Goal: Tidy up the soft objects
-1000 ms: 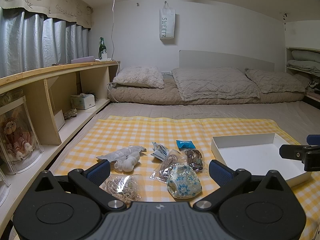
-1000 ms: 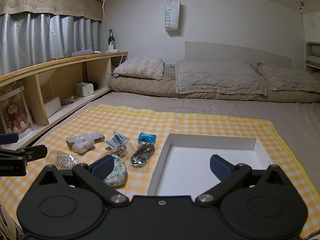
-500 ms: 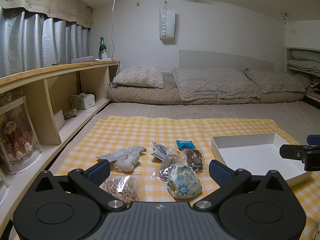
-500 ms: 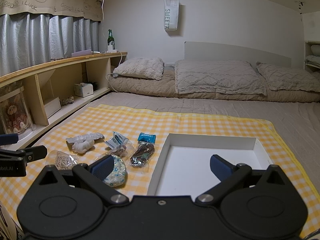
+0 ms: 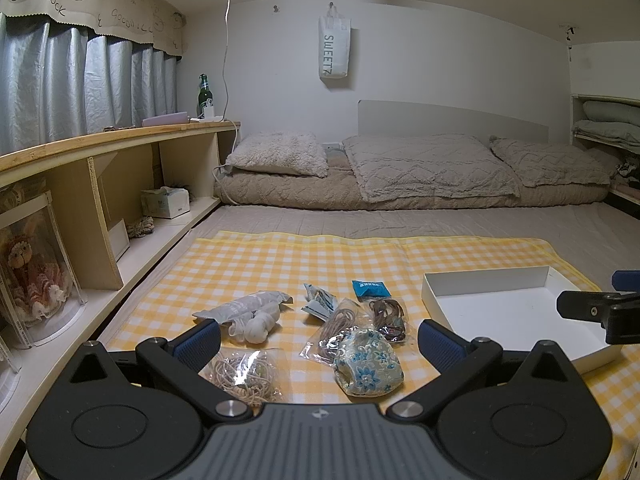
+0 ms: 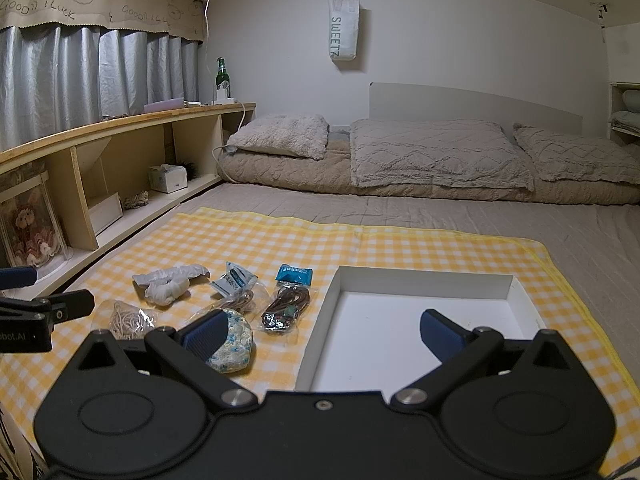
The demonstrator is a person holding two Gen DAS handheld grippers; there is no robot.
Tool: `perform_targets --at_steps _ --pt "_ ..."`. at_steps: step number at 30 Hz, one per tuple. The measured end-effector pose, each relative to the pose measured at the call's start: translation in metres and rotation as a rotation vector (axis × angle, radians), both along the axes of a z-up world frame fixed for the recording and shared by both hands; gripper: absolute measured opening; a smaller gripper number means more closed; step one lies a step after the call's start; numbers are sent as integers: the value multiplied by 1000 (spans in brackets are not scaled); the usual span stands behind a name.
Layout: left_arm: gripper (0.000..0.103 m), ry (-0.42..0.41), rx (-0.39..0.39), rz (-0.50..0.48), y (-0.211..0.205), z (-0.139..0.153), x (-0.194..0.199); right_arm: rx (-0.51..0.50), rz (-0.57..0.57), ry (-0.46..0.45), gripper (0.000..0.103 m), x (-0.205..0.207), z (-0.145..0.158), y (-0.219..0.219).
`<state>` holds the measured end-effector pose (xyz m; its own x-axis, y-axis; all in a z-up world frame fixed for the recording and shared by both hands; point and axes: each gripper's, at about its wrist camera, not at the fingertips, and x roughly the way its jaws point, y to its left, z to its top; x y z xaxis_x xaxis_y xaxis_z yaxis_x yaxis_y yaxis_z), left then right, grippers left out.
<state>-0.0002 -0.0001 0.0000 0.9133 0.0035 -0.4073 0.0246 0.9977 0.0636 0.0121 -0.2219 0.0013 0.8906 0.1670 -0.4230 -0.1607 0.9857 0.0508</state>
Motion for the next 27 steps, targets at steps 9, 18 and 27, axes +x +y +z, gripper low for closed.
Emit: perform_targets --at_steps 9,18,27 --pt "103 0 0 -1 0 0 0 1 0 1 103 1 -1 0" --pt "103 0 -1 -2 0 0 0 1 1 2 103 1 -1 1" --pt "103 0 -2 0 -3 2 -1 0 2 3 103 1 0 1"
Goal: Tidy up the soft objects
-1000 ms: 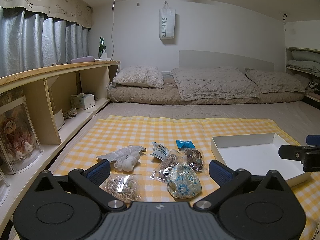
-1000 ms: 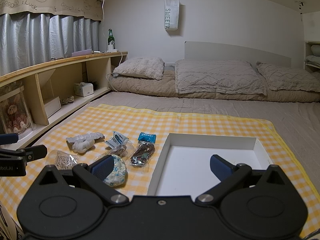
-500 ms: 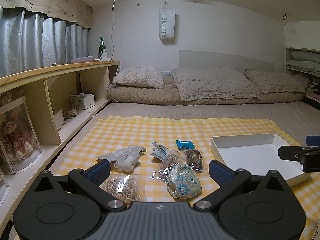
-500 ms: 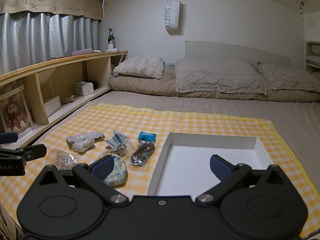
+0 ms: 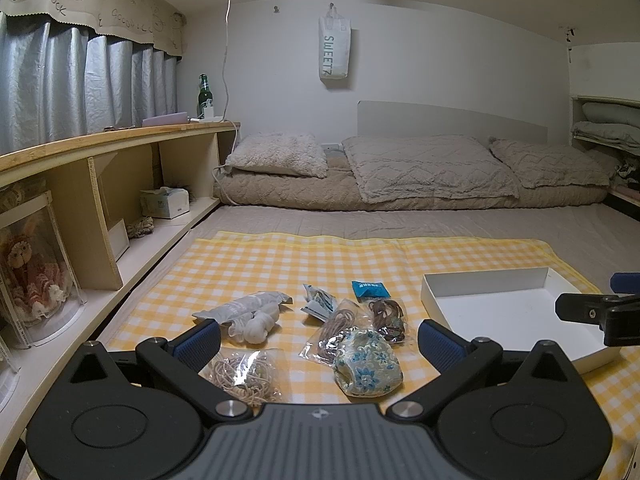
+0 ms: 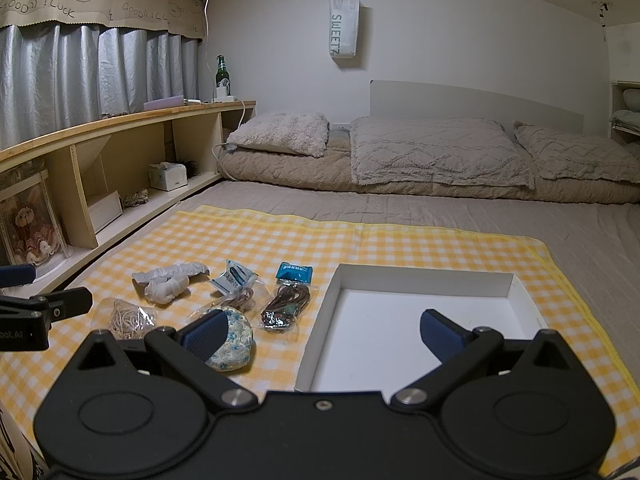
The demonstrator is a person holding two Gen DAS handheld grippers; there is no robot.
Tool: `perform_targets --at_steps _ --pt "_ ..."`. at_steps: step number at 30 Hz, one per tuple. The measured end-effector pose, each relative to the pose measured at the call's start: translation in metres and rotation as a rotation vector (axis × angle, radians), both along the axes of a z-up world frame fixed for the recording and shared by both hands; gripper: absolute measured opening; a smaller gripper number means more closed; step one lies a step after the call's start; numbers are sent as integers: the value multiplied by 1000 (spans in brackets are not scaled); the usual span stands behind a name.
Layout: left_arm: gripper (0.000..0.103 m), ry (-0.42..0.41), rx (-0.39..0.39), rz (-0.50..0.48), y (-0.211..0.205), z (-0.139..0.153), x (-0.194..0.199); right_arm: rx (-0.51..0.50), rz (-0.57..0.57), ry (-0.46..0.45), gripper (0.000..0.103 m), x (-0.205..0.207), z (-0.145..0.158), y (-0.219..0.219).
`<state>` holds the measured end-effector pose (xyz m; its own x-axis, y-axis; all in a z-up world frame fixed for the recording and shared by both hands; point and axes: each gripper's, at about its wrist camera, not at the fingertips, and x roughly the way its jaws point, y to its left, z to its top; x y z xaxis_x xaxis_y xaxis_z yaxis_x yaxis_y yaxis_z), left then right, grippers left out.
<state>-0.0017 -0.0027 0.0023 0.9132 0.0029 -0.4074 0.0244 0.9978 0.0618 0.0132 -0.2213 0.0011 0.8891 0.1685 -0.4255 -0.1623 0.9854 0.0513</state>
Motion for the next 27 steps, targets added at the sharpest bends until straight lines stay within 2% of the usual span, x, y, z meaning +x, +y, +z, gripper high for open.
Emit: perform_targets --at_steps 18,27 --pt "103 -17 9 4 -2 1 -2 7 -8 -4 103 -3 0 -2" --pt "103 -61 31 12 -3 17 3 15 20 -34 103 -6 10 1"
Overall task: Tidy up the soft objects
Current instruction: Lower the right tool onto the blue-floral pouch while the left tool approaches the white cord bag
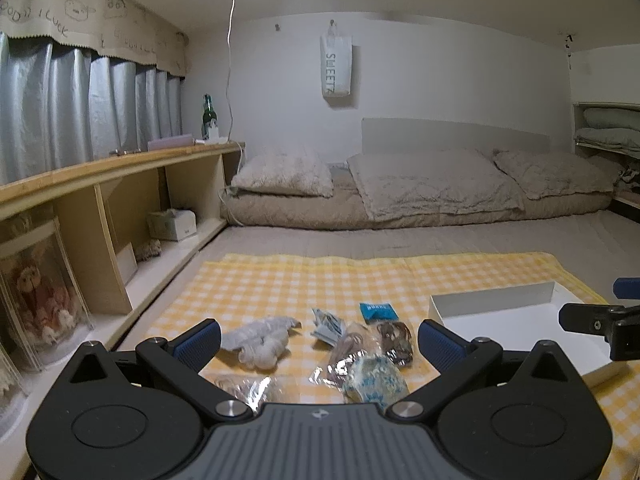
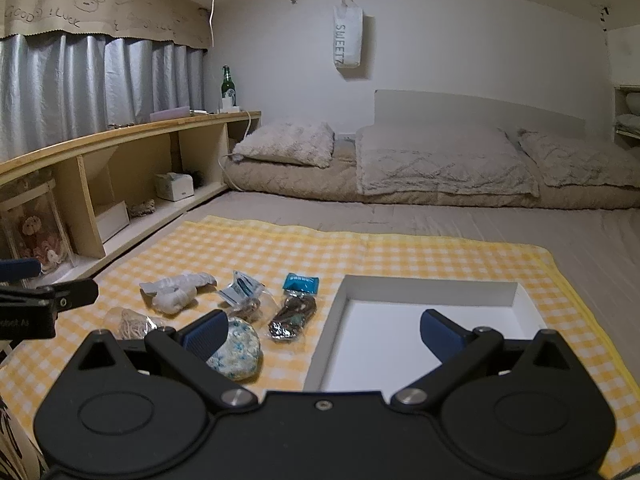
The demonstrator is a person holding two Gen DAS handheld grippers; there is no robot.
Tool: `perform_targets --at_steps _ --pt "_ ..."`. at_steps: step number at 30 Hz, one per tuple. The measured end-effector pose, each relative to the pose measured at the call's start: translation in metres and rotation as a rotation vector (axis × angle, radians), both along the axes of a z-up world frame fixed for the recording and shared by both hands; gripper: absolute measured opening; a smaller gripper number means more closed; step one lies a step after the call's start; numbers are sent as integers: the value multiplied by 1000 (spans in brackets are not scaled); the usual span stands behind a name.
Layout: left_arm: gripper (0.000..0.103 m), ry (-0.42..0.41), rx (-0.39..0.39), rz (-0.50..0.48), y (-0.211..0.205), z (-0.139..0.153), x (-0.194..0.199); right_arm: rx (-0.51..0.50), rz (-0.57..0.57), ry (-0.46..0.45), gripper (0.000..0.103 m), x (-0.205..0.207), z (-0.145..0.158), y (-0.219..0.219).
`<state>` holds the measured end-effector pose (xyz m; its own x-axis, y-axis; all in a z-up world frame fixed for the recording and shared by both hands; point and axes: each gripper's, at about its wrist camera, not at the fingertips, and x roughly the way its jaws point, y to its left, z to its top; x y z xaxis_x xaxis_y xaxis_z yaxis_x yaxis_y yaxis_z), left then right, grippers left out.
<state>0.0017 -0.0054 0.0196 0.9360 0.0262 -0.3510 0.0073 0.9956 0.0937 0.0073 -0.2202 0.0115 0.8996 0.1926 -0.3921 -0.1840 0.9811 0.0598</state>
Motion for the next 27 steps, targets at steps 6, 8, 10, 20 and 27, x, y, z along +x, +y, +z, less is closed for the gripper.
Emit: perform_targets --at_steps 6,8,10,20,27 --pt "103 -12 -5 12 7 15 12 -12 54 -33 103 14 18 7" --pt "103 -10 -6 19 12 21 19 -19 61 -43 103 21 24 7" --pt "103 -14 -6 39 18 27 28 -19 69 -46 103 30 32 9" --pt "103 -16 -20 148 53 41 83 -33 50 -50 103 91 65 10" --pt "103 104 -97 228 79 14 127 -1 64 33 103 143 51 24"
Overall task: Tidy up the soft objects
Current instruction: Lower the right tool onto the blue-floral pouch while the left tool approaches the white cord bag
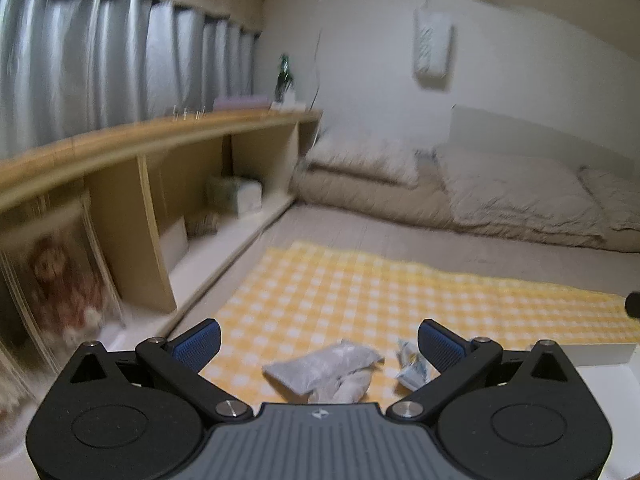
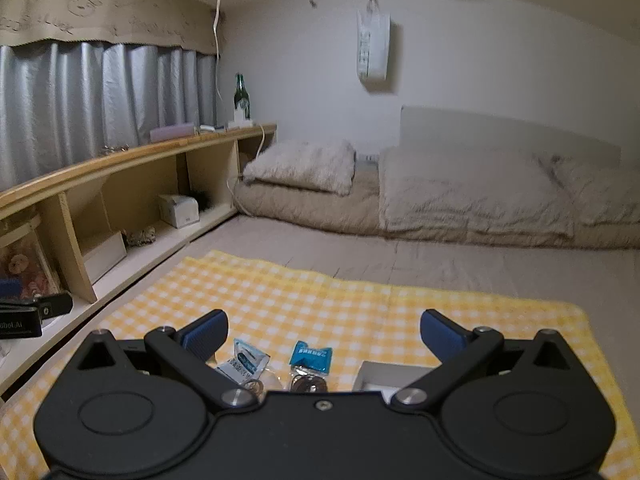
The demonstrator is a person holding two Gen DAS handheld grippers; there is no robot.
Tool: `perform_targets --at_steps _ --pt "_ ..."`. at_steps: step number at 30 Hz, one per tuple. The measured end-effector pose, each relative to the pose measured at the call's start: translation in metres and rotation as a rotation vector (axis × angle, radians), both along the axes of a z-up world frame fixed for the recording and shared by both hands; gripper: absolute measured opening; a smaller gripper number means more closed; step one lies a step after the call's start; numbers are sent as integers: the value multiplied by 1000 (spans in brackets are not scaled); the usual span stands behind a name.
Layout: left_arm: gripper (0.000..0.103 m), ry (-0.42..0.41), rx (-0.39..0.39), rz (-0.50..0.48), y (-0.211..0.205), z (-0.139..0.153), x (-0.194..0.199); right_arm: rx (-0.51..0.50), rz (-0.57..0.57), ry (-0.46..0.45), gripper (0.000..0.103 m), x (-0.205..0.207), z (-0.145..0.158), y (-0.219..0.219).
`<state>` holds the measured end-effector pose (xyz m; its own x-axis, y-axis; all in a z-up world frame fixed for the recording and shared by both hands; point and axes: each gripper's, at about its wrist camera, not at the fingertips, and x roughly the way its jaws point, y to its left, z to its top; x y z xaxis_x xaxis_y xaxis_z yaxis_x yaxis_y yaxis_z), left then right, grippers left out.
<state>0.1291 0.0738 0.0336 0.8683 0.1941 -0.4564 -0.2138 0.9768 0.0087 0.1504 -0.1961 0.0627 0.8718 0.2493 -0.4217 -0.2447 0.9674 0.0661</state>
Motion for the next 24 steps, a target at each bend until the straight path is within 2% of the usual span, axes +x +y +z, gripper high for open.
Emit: perform_targets --at_steps 4,8,16,24 --pt "103 61 -10 45 9 -26 11 42 20 95 103 22 -29 11" --pt "103 98 -17 11 15 -38 19 41 30 181 103 37 -55 23" --pt "103 252 -85 -43 16 -69 28 167 89 404 103 60 -93 39" --pt "103 366 -39 -108 12 -90 33 111 165 506 99 63 -117 68"
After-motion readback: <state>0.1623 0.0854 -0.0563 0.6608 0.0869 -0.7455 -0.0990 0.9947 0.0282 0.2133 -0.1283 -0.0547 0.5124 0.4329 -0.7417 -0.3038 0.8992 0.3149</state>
